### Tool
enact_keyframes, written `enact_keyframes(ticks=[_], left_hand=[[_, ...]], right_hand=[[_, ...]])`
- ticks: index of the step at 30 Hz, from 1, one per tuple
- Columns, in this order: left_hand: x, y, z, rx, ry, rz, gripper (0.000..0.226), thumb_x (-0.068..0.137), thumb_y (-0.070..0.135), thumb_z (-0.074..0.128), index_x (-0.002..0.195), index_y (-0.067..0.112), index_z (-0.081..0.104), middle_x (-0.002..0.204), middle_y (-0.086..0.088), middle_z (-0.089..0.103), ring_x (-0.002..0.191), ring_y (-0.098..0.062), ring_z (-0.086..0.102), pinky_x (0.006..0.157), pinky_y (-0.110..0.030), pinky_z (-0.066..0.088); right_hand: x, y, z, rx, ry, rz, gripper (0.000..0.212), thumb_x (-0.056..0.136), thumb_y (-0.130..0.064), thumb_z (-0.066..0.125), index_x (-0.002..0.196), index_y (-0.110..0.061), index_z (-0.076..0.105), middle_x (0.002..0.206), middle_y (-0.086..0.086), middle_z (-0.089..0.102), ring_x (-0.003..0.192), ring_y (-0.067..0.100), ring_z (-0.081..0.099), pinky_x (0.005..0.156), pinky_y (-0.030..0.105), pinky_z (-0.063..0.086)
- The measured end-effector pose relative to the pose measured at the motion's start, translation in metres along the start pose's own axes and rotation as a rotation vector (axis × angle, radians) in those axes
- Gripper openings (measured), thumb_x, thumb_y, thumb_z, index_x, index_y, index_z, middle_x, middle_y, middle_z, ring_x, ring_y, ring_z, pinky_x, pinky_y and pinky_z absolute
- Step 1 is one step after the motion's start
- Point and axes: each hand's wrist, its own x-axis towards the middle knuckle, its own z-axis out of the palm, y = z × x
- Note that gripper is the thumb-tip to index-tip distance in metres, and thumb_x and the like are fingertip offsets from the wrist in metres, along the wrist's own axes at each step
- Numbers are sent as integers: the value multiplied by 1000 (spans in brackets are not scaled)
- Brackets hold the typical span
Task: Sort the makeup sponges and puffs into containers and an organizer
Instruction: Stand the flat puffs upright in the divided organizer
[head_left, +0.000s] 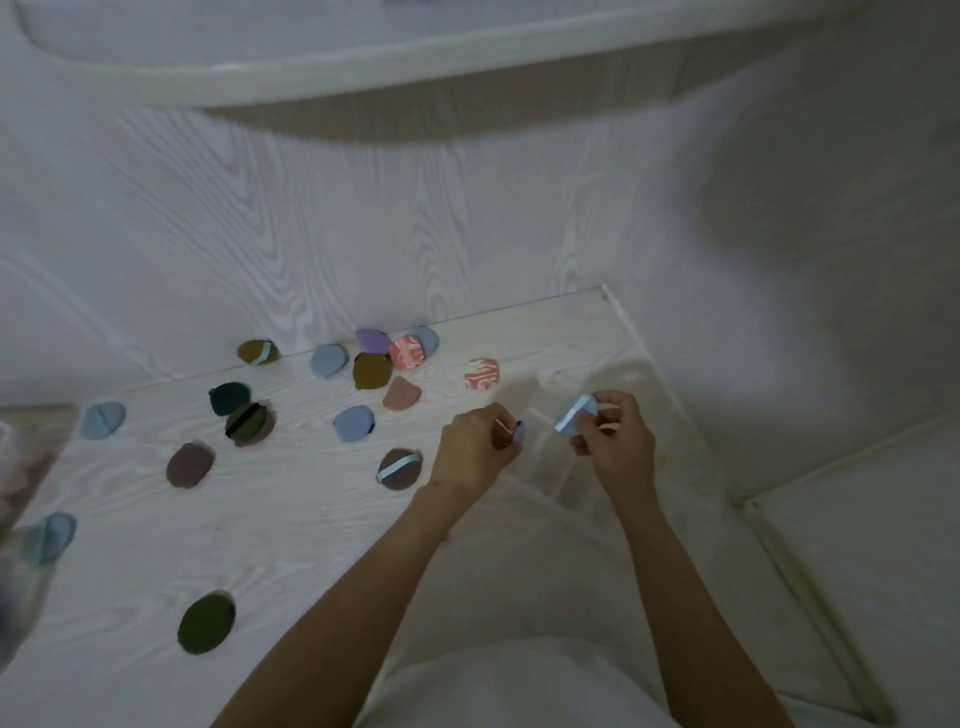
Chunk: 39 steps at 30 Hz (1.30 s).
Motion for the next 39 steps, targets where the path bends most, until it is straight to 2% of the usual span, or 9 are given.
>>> enact_keyframes(ticks=[6, 12, 16, 19, 25, 28, 32, 36, 39], left_hand=[[6, -5, 13, 81, 44, 43, 30, 82, 31, 68, 103, 13, 58, 94, 2, 53, 75, -11, 49, 66, -22, 38], [1, -13, 17, 10, -37, -27, 21, 82, 33, 68, 93, 18, 59, 76, 5, 61, 70, -14, 59, 65, -27, 50], [-18, -17, 16, -112, -42, -39, 18, 81, 32, 70, 85, 19, 58, 71, 5, 62, 65, -12, 59, 63, -26, 49], [-28, -25, 19, -201, -52, -80, 19, 77, 28, 75, 81, 22, 57, 71, 7, 62, 65, -11, 60, 63, -27, 51], [-38, -38, 21, -429, -84, -45, 21, 74, 11, 77, 83, 21, 61, 81, 7, 64, 67, 3, 61, 62, -12, 49], [-37, -37, 20, -441, -82, -72, 21, 74, 13, 77, 87, 20, 62, 80, 9, 63, 69, -1, 61, 62, -16, 53], [-36, -41, 9, -450, -59, -36, 17, 81, 13, 69, 93, 22, 61, 87, 8, 65, 77, -6, 62, 67, -19, 53], [-21, -87, -24, -163, 306, -28, 15, 86, 15, 62, 101, 14, 63, 100, -1, 65, 90, -17, 59, 72, -27, 48], [6, -133, -40, 172, 303, -138, 32, 86, 14, 60, 116, 4, 58, 118, -18, 59, 110, -36, 52, 94, -40, 35]], right_hand=[[-13, 5, 3, -82, -61, 36, 18, 84, -11, 64, 97, -19, 55, 75, -7, 59, 66, 24, 66, 65, 39, 57], [-22, -3, 12, -253, -197, -118, 25, 78, -12, 70, 98, -16, 56, 69, -1, 64, 61, 16, 66, 58, 27, 53], [-26, 3, 27, -657, -296, -255, 17, 82, -15, 65, 97, -9, 59, 83, 9, 64, 76, 24, 59, 62, 27, 39], [-31, 5, 31, -833, -343, -255, 17, 87, -19, 58, 98, -7, 62, 90, 11, 66, 81, 27, 61, 68, 33, 46], [-33, 9, 31, -754, -422, -187, 14, 81, -16, 58, 86, -7, 68, 84, 12, 70, 71, 28, 65, 67, 41, 54], [-37, 9, 29, -728, -410, -179, 19, 83, -21, 62, 100, -13, 64, 90, 7, 71, 80, 27, 65, 69, 41, 54], [-39, 8, 24, -848, -428, -262, 15, 81, -29, 63, 92, -20, 66, 89, 0, 70, 84, 22, 64, 68, 33, 50], [-42, 8, 21, -877, -480, -352, 17, 86, -27, 61, 97, -16, 68, 100, 0, 63, 87, 13, 59, 59, 10, 32], [-42, 9, 20, -794, -455, -387, 18, 84, -21, 65, 97, -10, 69, 99, 2, 54, 78, -5, 45, 58, 5, 27]])
